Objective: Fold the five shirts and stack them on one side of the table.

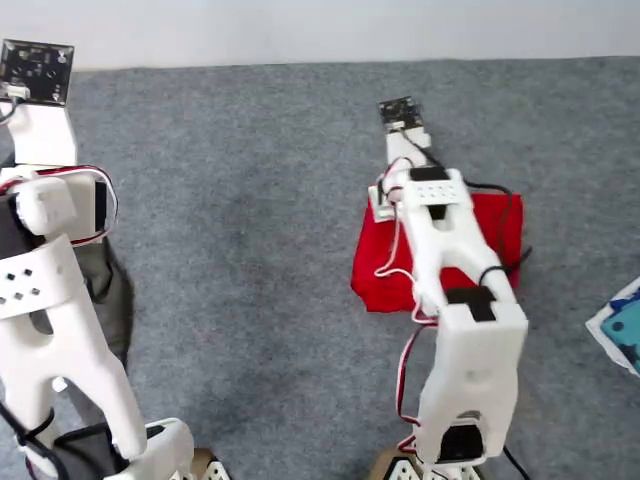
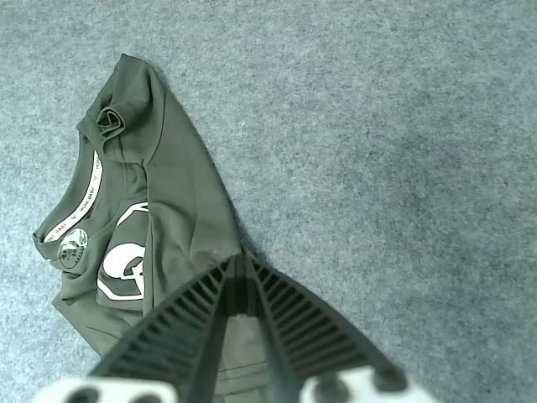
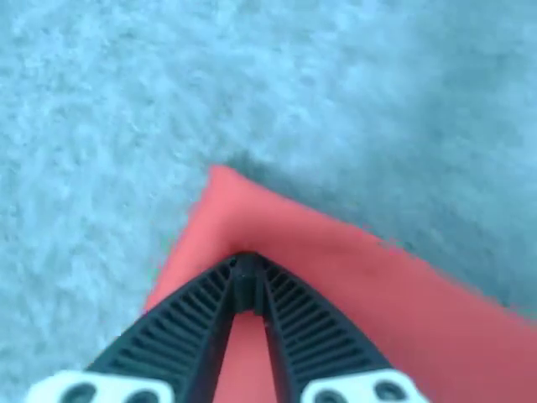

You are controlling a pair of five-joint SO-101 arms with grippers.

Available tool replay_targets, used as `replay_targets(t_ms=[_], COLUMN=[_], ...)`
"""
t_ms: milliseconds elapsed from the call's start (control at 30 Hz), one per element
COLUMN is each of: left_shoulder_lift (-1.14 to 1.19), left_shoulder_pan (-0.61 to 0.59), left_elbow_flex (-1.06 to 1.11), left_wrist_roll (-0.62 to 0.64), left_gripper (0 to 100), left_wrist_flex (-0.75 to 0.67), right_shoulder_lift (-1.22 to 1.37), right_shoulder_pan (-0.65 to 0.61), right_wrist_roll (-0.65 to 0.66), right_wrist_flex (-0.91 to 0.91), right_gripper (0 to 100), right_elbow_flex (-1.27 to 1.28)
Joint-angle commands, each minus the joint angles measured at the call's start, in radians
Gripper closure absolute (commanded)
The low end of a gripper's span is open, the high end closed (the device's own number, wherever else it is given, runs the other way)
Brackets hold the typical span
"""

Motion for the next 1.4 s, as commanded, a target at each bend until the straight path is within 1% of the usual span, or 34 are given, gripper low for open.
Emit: replay_targets(t_ms=[0, 233, 367, 500, 600, 733, 833, 1033, 1200, 1300, 1367], left_shoulder_lift=[-0.034, -0.035, -0.035, -0.035, -0.035, -0.035, -0.035, -0.035, -0.052, -0.087, -0.117], left_shoulder_pan=[0.002, 0.002, 0.002, 0.002, 0.002, 0.002, 0.002, 0.002, 0.031, 0.083, 0.103], left_elbow_flex=[-0.004, -0.004, -0.004, -0.004, -0.004, -0.004, -0.004, -0.004, -0.004, 0.01, 0.047], left_wrist_roll=[-0.008, -0.008, -0.008, -0.008, -0.008, -0.008, -0.008, -0.006, -0.006, -0.006, -0.006], left_gripper=[100, 100, 100, 100, 100, 100, 100, 100, 100, 100, 100], left_wrist_flex=[0.02, 0.02, 0.02, 0.02, 0.02, 0.02, 0.02, 0.02, 0.02, 0.02, 0.02], right_shoulder_lift=[0.044, 0.005, -0.054, -0.107, -0.113, -0.11, -0.104, -0.008, -0.048, -0.108, -0.145], right_shoulder_pan=[-0.031, -0.028, -0.002, 0.065, 0.139, 0.236, 0.3, 0.423, 0.443, 0.443, 0.443], right_wrist_roll=[0.012, 0.012, 0.014, 0.014, 0.018, 0.1, 0.13, 0.195, 0.206, 0.206, 0.206], right_wrist_flex=[0.041, 0.292, 0.392, 0.47, 0.527, 0.601, 0.627, 0.598, 0.604, 0.605, 0.638], right_gripper=[98.9, 98.9, 98.9, 98.9, 98.9, 98.9, 98.9, 98.9, 98.9, 98.9, 98.9], right_elbow_flex=[-0.13, -0.315, -0.356, -0.356, -0.356, -0.356, -0.351, -0.338, -0.382, -0.384, -0.384])
